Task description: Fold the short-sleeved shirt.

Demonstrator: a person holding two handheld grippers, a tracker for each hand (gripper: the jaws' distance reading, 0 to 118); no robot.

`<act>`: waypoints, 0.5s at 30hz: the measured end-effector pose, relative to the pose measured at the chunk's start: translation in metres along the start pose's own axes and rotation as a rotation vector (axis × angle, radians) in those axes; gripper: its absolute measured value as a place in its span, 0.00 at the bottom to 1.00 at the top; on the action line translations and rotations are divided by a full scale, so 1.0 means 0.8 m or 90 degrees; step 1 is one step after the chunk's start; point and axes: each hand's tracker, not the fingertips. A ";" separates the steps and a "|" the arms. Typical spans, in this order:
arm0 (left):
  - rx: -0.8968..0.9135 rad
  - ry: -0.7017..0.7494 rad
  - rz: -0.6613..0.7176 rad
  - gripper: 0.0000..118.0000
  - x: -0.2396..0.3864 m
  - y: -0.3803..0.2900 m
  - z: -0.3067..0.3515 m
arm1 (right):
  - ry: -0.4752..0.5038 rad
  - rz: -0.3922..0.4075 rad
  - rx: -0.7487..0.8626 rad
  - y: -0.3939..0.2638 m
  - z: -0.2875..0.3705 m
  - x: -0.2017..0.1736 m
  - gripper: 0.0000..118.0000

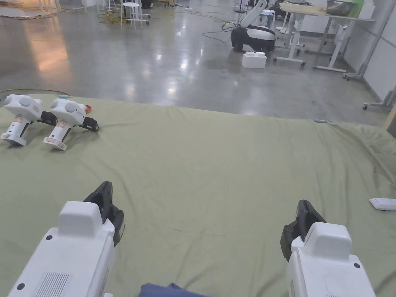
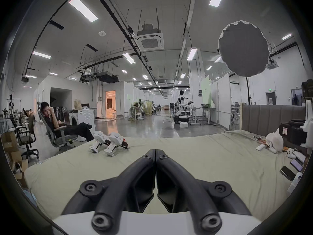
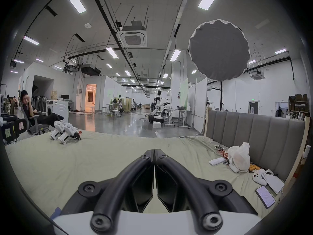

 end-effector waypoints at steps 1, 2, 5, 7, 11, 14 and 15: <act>-0.006 -0.004 0.003 0.03 -0.002 -0.001 0.001 | 0.001 0.002 -0.001 -0.001 0.001 0.000 0.00; -0.014 -0.011 0.007 0.03 -0.005 -0.003 0.001 | 0.005 0.004 -0.006 -0.003 0.005 0.002 0.00; -0.049 -0.030 0.022 0.03 -0.012 -0.015 0.005 | 0.033 0.025 -0.053 -0.024 0.023 0.002 0.00; -0.083 -0.040 0.033 0.03 -0.020 -0.029 0.007 | 0.051 0.016 -0.110 -0.048 0.041 -0.007 0.00; -0.145 -0.046 0.047 0.03 -0.034 -0.061 0.012 | 0.117 0.047 -0.198 -0.106 0.073 -0.051 0.00; -0.197 -0.069 0.118 0.03 -0.052 -0.082 0.016 | 0.174 0.024 -0.270 -0.147 0.081 -0.087 0.00; -0.211 -0.073 0.130 0.03 -0.058 -0.088 0.018 | 0.185 0.029 -0.287 -0.158 0.082 -0.097 0.00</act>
